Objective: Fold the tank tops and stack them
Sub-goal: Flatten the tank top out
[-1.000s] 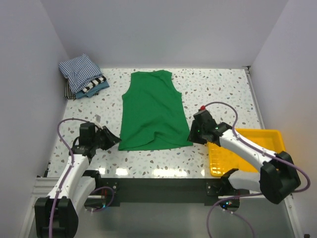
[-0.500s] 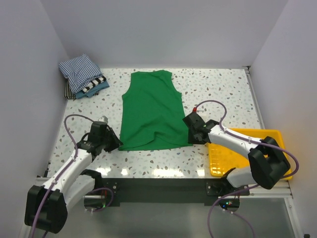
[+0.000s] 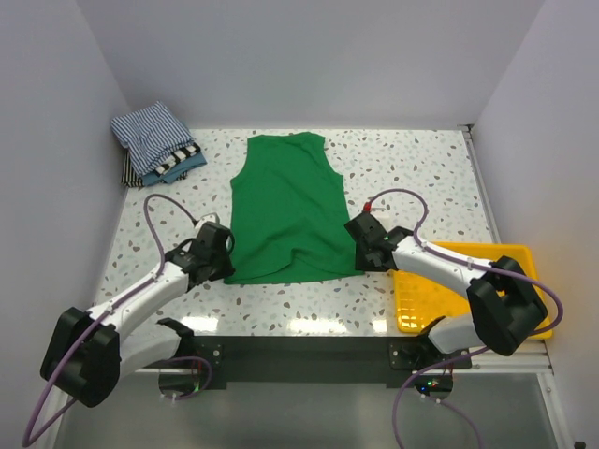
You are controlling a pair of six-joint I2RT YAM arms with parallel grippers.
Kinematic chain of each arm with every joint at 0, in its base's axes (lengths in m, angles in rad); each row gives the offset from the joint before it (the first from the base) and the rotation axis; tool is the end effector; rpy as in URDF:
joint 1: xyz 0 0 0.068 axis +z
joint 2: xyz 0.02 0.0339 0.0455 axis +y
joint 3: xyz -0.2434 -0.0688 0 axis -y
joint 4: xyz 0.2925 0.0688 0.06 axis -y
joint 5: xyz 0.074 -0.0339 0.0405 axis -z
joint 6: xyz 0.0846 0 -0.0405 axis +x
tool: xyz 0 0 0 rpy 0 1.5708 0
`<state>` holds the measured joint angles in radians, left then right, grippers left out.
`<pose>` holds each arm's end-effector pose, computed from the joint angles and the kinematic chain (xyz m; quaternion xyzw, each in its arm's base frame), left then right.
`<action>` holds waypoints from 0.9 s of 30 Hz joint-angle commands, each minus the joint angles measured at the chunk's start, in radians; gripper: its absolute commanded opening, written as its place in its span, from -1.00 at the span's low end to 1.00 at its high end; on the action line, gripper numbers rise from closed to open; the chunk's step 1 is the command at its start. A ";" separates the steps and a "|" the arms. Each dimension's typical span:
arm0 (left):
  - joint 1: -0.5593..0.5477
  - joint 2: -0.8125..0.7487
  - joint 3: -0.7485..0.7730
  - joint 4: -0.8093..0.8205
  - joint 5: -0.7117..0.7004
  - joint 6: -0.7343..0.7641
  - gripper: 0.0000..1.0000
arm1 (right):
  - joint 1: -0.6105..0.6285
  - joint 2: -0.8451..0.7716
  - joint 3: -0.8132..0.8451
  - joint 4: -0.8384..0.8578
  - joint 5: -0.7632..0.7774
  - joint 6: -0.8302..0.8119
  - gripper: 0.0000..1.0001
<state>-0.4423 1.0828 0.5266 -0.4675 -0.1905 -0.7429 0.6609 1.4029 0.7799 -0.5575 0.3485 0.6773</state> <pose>0.2488 -0.1001 0.0909 -0.1689 0.9438 -0.0742 0.2742 0.2627 0.1677 0.0896 0.0415 0.9659 -0.0149 0.2553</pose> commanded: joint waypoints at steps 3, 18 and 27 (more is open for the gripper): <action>-0.041 0.023 0.049 -0.029 -0.118 -0.024 -0.46 | 0.005 -0.001 -0.011 0.039 0.017 -0.008 -0.24; -0.142 0.146 0.069 -0.042 -0.210 -0.053 -0.47 | 0.003 -0.007 -0.053 0.080 -0.011 -0.004 -0.24; -0.151 0.131 0.131 -0.101 -0.244 -0.059 -0.87 | 0.003 -0.004 -0.053 0.082 -0.009 -0.004 -0.23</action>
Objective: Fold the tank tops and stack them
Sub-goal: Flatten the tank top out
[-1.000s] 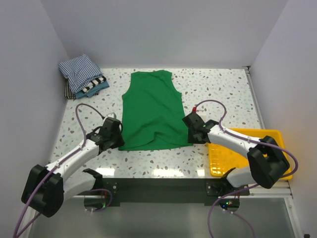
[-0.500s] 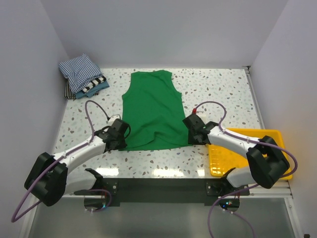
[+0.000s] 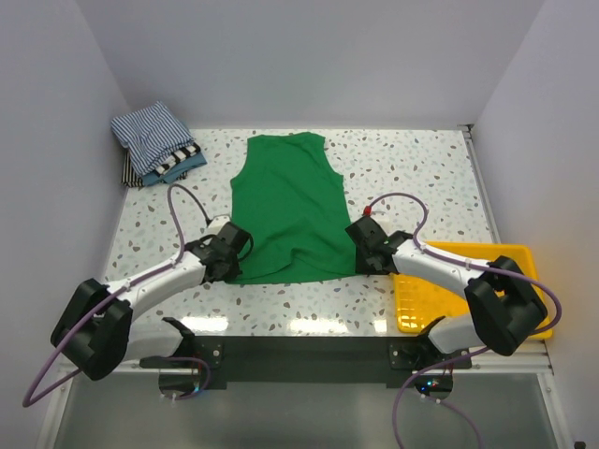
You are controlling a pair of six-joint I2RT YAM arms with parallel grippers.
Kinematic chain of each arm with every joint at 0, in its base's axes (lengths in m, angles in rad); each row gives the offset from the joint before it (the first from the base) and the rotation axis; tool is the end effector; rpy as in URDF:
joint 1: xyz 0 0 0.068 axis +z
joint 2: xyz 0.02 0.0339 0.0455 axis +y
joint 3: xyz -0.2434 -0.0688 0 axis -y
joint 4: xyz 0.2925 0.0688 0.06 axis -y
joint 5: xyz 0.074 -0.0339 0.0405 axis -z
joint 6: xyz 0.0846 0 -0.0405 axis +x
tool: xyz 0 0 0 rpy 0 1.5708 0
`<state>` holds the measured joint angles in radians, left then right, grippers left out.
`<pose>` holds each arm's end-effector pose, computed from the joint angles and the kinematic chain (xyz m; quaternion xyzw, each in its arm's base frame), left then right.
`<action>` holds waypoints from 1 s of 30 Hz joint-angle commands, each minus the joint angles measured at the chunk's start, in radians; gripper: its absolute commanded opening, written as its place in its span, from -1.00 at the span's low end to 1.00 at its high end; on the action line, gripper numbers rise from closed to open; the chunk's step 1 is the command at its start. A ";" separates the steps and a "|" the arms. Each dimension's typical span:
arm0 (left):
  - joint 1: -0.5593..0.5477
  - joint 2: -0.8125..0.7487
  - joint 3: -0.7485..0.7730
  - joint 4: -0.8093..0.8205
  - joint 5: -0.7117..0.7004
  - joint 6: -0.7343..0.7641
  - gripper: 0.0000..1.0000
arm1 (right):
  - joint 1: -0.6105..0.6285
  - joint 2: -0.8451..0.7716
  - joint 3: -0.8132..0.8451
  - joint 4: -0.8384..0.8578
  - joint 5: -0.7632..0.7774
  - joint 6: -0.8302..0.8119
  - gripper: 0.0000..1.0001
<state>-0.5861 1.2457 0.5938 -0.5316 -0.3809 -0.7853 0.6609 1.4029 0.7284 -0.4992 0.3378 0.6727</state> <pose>0.2413 -0.1225 0.0731 -0.1321 0.9552 0.0241 0.2639 0.2578 0.1649 0.0758 0.0389 0.9662 -0.0092 0.2547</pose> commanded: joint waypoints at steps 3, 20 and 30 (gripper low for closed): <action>-0.008 -0.051 0.096 -0.068 -0.056 -0.017 -1.00 | 0.003 0.013 0.000 0.025 0.003 0.004 -0.23; -0.008 -0.152 0.130 -0.126 -0.032 -0.029 -1.00 | -0.006 0.021 -0.027 0.094 -0.025 0.053 -0.12; -0.006 -0.199 0.162 -0.146 -0.041 -0.034 -1.00 | -0.015 0.022 -0.040 0.087 -0.031 0.070 -0.95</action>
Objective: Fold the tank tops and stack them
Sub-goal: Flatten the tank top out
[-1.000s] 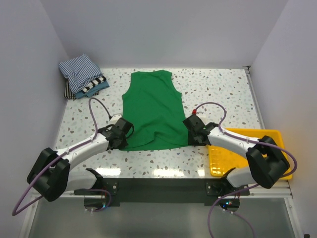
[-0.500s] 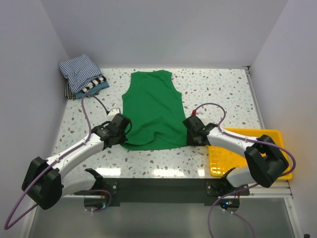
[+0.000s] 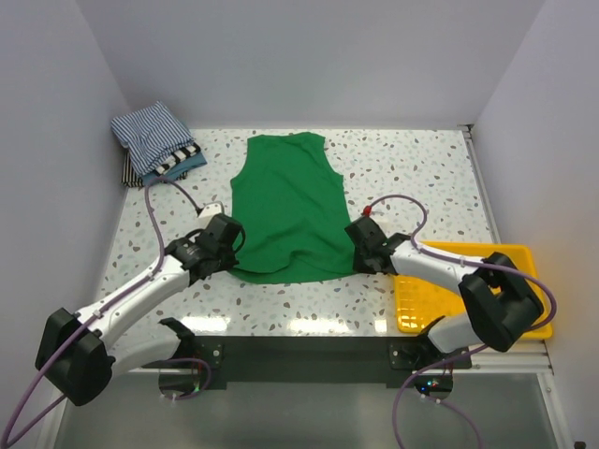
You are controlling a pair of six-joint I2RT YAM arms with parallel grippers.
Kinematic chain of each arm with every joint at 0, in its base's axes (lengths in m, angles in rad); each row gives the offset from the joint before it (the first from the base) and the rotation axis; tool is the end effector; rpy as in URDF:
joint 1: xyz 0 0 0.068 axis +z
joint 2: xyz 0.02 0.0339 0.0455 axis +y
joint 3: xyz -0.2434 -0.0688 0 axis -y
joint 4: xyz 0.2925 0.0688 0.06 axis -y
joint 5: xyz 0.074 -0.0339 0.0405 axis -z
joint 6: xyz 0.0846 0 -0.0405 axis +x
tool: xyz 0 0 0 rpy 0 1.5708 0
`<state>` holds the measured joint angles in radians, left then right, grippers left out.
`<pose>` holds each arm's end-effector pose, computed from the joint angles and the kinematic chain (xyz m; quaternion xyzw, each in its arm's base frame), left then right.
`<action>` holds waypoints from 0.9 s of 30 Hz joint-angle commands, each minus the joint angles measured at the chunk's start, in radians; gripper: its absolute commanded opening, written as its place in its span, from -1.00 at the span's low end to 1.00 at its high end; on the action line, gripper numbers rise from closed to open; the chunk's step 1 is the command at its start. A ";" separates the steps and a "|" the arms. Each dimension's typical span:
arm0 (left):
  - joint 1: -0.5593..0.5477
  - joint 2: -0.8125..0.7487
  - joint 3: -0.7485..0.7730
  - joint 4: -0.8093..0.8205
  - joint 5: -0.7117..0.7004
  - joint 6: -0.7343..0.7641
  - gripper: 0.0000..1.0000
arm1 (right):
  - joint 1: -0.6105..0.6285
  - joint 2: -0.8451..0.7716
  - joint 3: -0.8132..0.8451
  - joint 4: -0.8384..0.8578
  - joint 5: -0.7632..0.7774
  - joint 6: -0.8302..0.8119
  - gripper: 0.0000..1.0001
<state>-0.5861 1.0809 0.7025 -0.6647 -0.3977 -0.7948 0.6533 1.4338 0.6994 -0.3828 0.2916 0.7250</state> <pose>0.2480 -0.1254 0.1446 -0.1498 0.9359 -0.0158 0.3186 0.2625 0.1703 0.0638 0.0672 0.9623 0.0322 0.2617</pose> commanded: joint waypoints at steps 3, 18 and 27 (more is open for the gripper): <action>-0.004 -0.052 0.080 -0.035 -0.044 -0.026 -1.00 | -0.021 -0.091 0.031 -0.123 0.050 -0.004 -1.00; 0.080 -0.206 0.161 -0.068 -0.003 -0.003 -1.00 | -0.184 -0.331 0.225 -0.369 0.004 -0.147 -1.00; 0.088 -0.268 0.319 -0.026 0.118 0.008 -1.00 | -0.185 -0.372 0.659 -0.536 -0.051 -0.222 -1.00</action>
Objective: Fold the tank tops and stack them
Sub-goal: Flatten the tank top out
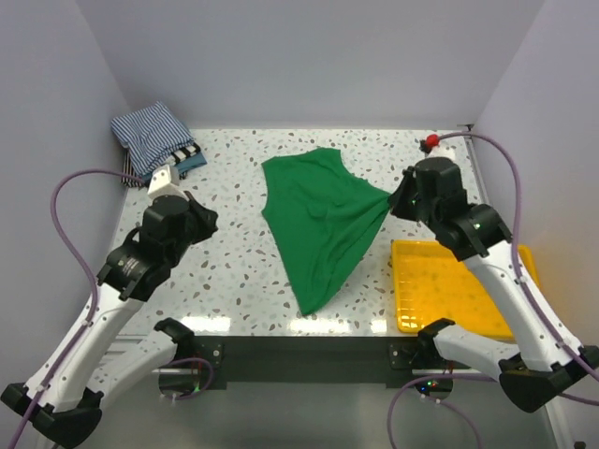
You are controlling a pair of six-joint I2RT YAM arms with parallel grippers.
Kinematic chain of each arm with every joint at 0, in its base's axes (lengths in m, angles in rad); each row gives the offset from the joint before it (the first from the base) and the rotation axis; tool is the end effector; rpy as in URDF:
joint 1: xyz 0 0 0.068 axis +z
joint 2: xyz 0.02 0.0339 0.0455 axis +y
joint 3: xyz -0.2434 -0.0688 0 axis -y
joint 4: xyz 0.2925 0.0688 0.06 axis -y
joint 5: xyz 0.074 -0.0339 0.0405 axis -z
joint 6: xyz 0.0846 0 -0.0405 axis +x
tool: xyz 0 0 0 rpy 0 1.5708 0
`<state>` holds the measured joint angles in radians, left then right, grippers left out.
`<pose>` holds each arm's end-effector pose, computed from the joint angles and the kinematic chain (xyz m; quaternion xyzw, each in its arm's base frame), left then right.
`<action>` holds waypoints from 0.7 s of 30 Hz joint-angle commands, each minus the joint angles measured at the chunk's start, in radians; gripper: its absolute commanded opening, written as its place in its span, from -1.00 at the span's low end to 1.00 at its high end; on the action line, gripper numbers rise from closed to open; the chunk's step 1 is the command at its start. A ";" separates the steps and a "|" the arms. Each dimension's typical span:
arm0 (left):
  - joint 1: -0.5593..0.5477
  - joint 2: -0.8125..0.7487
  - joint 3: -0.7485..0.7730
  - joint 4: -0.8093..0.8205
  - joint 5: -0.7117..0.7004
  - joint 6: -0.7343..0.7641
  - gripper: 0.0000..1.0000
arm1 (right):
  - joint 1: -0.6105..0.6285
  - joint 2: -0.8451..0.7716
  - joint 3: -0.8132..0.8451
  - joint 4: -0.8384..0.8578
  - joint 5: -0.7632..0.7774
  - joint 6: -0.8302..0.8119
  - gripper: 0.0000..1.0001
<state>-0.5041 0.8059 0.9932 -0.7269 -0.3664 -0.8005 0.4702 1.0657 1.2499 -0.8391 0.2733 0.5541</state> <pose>0.2413 -0.0985 0.3239 -0.2152 0.8328 -0.1683 0.4815 0.2796 0.1165 0.3444 0.0974 0.8853 0.1081 0.4417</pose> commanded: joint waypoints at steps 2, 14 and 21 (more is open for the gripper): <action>0.003 0.025 -0.034 0.101 0.209 -0.006 -1.00 | -0.001 0.000 0.109 -0.086 -0.043 -0.060 -1.00; -0.564 0.309 -0.472 0.610 0.195 -0.332 -0.08 | -0.001 -0.093 -0.179 -0.026 -0.002 -0.034 -1.00; -0.786 0.582 -0.285 0.591 -0.002 -0.672 -0.13 | -0.001 -0.099 -0.176 -0.049 0.024 -0.051 -1.00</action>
<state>-1.2312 1.3300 0.5896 -0.1875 -0.2241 -1.2621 0.4702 0.9844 1.0550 -0.8856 0.2634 0.5228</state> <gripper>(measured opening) 0.440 0.026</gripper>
